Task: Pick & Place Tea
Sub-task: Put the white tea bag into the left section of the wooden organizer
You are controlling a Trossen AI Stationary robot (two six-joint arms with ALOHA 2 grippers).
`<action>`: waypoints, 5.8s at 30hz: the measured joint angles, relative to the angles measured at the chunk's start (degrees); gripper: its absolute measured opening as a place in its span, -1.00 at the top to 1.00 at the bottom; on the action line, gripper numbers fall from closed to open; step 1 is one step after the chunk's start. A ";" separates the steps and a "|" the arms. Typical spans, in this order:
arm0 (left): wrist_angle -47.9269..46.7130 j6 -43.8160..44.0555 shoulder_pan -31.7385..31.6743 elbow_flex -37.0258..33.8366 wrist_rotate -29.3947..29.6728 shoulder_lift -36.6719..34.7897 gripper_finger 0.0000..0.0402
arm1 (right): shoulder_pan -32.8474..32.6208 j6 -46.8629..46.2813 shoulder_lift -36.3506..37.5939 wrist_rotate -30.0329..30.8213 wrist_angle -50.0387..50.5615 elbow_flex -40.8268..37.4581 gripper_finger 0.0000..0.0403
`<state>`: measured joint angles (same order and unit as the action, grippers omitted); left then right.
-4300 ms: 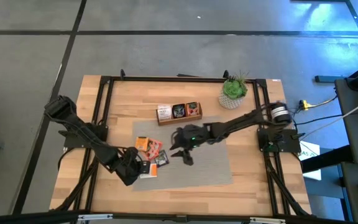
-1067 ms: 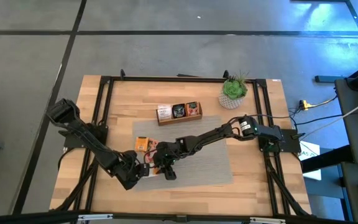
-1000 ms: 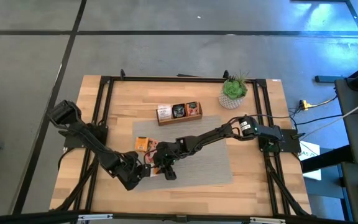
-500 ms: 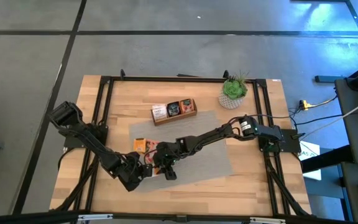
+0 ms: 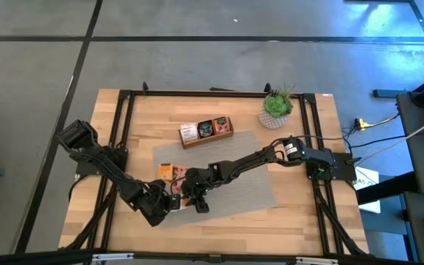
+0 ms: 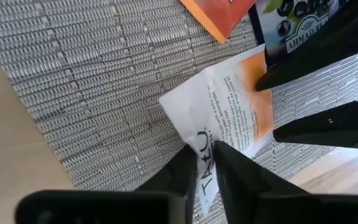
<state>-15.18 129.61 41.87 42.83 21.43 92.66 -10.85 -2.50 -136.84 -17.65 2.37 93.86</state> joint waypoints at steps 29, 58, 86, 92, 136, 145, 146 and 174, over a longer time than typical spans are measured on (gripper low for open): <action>2.08 -16.48 -0.92 0.09 16.40 -10.82 0.98 | 9.13 11.79 23.12 2.88 33.74 -16.34 0.17; 17.43 -54.87 -22.42 0.09 -5.07 -12.41 0.98 | -0.74 -19.29 33.86 19.11 11.20 -41.62 0.17; -27.57 -107.48 -42.60 24.38 -26.13 -16.24 0.98 | 11.71 7.23 49.48 11.08 27.75 -13.18 -0.07; -30.17 -118.93 -47.45 24.61 -25.00 -16.19 0.98 | 13.95 5.12 44.38 19.78 16.54 -13.60 -0.41; -28.30 -137.91 -46.73 24.61 -7.39 -16.20 0.98 | 21.57 -4.76 33.99 0.90 -0.79 -13.66 0.74; -28.30 -137.73 -46.73 24.61 -7.45 -16.19 0.95 | 21.57 -6.02 33.99 0.96 -0.79 -13.66 0.97; -28.31 -137.73 -46.73 24.61 -7.45 -16.20 0.94 | 21.57 -6.36 33.99 0.94 -0.77 -13.64 0.97; -11.43 -118.84 -52.06 5.58 -19.00 -40.37 0.63 | 25.99 -10.75 34.38 2.67 -9.21 -13.62 1.00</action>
<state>-26.61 10.78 -10.19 48.40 2.43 52.29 15.14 -13.26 -102.45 -14.98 -6.84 80.25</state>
